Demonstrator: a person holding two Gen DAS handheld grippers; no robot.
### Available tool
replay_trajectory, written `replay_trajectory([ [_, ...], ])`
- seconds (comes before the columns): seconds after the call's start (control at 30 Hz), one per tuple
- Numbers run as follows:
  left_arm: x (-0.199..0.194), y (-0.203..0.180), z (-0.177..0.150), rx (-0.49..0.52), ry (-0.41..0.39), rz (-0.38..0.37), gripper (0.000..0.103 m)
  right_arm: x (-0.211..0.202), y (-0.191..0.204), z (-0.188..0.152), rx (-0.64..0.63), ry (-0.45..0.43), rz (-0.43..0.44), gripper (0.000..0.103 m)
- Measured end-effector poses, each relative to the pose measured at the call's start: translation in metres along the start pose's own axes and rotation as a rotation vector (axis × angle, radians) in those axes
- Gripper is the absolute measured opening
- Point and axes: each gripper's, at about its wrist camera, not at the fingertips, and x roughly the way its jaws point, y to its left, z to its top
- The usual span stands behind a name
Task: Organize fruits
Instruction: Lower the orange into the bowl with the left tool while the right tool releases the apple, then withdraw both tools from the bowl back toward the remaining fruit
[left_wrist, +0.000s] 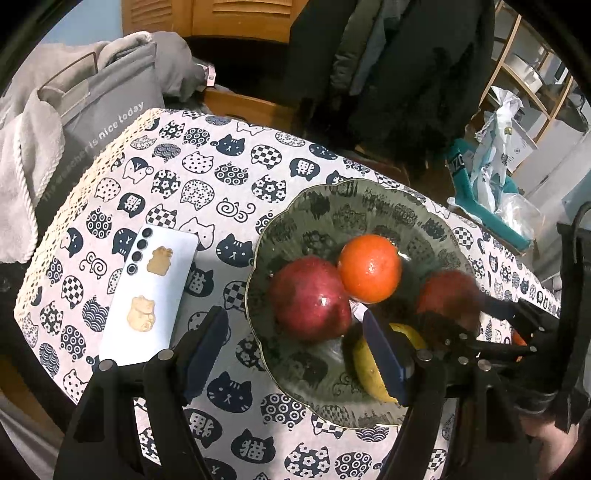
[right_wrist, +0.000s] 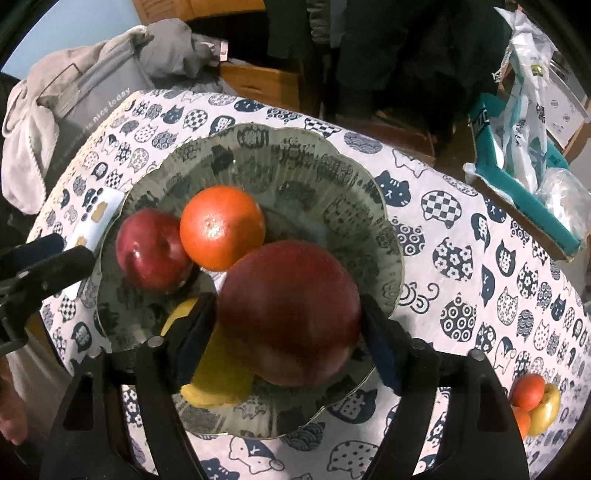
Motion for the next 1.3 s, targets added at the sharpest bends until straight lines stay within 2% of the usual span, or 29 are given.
replay_trajectory([
  [0.2, -0.007, -0.006, 0.0, 0.01, -0.008, -0.005, 0.077, -0.02, -0.001, 0.007, 0.007, -0.058, 0.019, 0.083],
  [0.67, -0.046, -0.028, 0.004, 0.048, -0.087, -0.04, 0.081, -0.097, -0.016, 0.009, 0.05, -0.221, -0.05, 0.083],
  [0.77, -0.055, -0.037, 0.004, 0.064, -0.101, -0.049, 0.081, -0.116, -0.023, 0.006, 0.063, -0.254, -0.068, 0.083],
  [0.87, -0.066, -0.048, 0.004, 0.084, -0.117, -0.057, 0.086, -0.132, -0.029, 0.001, 0.064, -0.283, -0.1, 0.083],
  [1.3, -0.119, -0.073, 0.002, 0.122, -0.236, -0.074, 0.087, -0.201, -0.041, -0.024, 0.047, -0.412, -0.169, 0.083],
])
